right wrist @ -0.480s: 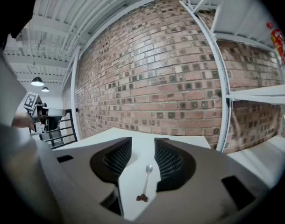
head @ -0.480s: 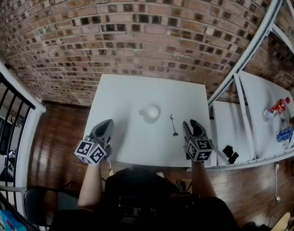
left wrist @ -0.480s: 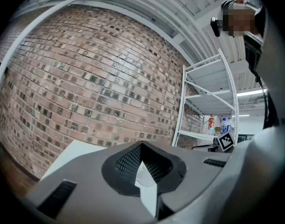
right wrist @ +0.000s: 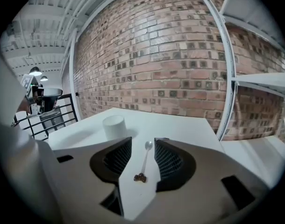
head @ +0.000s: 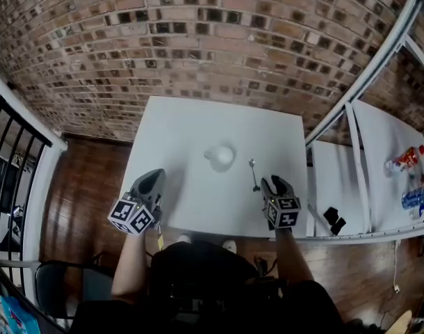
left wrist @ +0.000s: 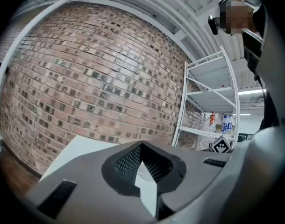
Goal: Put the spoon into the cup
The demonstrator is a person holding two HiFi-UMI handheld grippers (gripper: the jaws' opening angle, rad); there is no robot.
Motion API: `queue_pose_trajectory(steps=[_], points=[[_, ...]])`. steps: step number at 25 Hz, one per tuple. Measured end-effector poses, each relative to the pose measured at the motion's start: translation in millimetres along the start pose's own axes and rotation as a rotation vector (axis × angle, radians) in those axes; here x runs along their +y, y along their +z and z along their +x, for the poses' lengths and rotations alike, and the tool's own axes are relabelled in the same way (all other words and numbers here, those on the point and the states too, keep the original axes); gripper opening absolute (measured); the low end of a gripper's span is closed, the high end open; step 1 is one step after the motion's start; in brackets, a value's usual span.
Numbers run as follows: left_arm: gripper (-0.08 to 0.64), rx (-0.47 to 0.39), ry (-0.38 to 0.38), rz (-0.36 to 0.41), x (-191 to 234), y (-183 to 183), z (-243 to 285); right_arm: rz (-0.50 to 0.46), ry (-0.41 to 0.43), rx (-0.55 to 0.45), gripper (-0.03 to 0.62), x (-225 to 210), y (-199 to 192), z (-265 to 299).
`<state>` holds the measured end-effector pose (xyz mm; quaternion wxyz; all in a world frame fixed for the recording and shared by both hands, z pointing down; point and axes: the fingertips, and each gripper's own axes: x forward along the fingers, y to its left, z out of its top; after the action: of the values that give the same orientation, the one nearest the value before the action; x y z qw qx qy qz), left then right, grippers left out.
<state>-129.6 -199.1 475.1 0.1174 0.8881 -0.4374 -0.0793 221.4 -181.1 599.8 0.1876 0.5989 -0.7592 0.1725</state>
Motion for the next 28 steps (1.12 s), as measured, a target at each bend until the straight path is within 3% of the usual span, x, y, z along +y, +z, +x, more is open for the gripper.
queue_pose_trajectory(steps=[6,11,17,18,28], points=[[0.003,0.023,0.003,-0.008,2,-9,3,-0.006,-0.007,0.049,0.156,1,-17,18],[0.003,0.053,-0.02,0.017,-4,-16,16,-0.019,-0.005,0.168,0.156,5,-56,42],[0.003,0.063,-0.001,-0.006,-1,-24,11,-0.014,-0.015,0.272,0.178,9,-96,53],[0.003,0.066,0.006,-0.008,1,-25,9,-0.007,-0.013,0.283,0.207,10,-99,54],[0.003,0.078,0.026,-0.02,10,-30,2,0.003,-0.042,0.343,0.206,7,-112,59]])
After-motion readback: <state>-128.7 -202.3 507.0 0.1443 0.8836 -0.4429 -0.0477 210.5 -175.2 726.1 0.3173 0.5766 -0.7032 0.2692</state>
